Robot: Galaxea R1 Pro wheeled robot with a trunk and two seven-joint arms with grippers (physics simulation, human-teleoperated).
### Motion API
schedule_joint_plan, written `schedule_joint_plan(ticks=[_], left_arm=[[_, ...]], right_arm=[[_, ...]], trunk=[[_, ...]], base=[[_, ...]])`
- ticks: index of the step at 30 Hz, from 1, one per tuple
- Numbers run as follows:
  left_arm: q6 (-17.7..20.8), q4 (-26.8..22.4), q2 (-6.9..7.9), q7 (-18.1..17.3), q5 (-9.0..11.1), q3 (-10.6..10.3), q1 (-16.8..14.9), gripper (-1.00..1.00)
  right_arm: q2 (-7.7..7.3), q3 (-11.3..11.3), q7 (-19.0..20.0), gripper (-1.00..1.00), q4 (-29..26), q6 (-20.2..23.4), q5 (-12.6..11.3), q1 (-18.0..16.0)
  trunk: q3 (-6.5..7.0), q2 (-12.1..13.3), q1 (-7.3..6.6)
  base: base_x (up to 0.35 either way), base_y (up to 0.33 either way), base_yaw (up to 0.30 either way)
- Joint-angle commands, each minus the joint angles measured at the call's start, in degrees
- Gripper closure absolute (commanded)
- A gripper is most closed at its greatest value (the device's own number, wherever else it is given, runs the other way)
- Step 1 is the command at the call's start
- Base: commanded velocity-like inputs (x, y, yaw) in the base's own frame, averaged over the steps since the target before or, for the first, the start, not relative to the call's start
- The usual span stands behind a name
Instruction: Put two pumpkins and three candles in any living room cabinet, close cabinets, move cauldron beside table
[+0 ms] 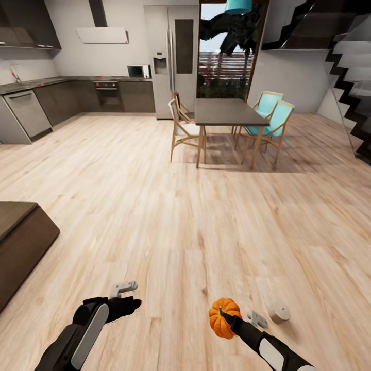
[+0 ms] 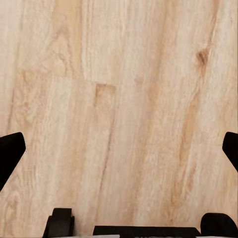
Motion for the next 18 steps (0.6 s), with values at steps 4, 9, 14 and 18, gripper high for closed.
schedule_joint_plan(ticks=[4, 9, 14, 18], left_arm=[[0.10, -0.06, 0.08, 0.56, 0.60, -0.14, -0.03, -1.00], [0.10, -0.03, 0.09, 0.54, 0.60, -0.14, -0.03, -1.00], [0.10, -0.03, 0.09, 0.51, 0.60, -0.14, -0.03, -1.00], [0.10, -0.04, 0.13, 0.48, 0.60, -0.14, -0.03, -1.00]], right_arm=[[0.07, 0.12, 0.08, 1.00, -0.04, 0.18, -0.51, -0.04], [0.10, 0.12, 0.08, 1.00, -0.04, -0.41, -0.51, -0.02], [0.10, 0.12, 0.08, 1.00, -0.04, -1.28, -0.50, -0.03], [0.00, 0.11, 0.08, 1.00, -0.04, -1.47, -0.51, -0.01]], trunk=[[-0.04, -0.02, 0.03], [-0.04, -0.02, 0.03], [-0.04, -0.02, 0.03], [-0.04, -0.02, 0.03]], base=[[0.296, 0.142, -0.103], [0.304, 0.133, -0.202], [0.307, 0.132, -0.257], [0.308, 0.131, -0.274]])
